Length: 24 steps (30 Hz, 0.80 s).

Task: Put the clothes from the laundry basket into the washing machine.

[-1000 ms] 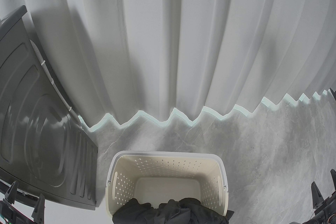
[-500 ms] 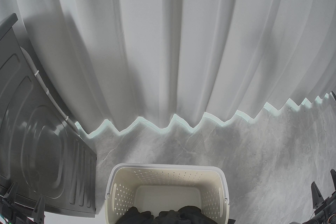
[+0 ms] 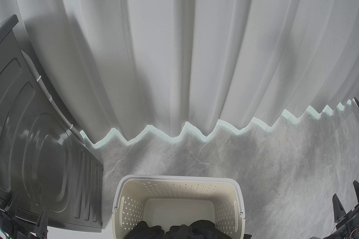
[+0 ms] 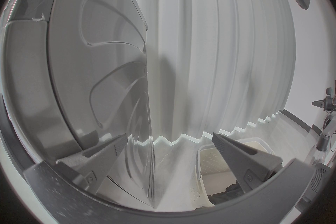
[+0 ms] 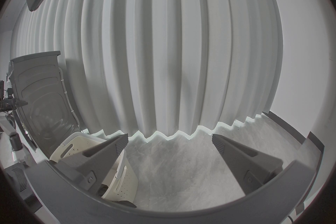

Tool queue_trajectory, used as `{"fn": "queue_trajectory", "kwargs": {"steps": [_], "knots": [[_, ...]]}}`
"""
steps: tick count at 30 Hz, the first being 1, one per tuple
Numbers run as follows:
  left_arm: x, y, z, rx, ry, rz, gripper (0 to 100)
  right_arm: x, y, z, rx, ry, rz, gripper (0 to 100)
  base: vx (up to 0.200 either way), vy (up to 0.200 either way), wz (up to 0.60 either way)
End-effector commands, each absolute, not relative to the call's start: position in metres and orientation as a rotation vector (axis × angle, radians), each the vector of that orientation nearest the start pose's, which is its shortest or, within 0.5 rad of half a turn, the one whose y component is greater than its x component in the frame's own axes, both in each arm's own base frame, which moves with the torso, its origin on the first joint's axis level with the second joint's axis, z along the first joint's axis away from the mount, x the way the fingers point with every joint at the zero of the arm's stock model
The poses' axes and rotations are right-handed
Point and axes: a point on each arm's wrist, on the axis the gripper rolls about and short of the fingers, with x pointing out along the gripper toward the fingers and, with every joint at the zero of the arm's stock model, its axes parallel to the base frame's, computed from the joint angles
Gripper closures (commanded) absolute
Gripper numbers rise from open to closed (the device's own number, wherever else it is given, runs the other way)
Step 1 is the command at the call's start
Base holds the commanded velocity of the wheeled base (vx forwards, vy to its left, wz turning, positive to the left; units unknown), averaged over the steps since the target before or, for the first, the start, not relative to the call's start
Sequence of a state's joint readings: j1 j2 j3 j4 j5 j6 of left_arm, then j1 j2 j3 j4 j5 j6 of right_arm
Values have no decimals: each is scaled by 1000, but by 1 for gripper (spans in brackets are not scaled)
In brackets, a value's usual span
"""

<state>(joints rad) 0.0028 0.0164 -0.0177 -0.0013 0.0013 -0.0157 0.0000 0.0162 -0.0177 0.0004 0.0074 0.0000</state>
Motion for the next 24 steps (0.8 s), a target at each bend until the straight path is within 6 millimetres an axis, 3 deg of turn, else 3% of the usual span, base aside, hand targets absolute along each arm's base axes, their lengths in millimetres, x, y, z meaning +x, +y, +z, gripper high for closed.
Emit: {"fn": "queue_trajectory", "kwargs": {"steps": [1, 24], "knots": [[-23, 0, 76, -17, -3, 5, 0, -23, 0, 75, 0, 0, 8, 0, 0, 0, 0], [-23, 0, 76, -15, -3, 5, 0, -23, 0, 75, 0, 0, 8, 0, 0, 0, 0]]}}
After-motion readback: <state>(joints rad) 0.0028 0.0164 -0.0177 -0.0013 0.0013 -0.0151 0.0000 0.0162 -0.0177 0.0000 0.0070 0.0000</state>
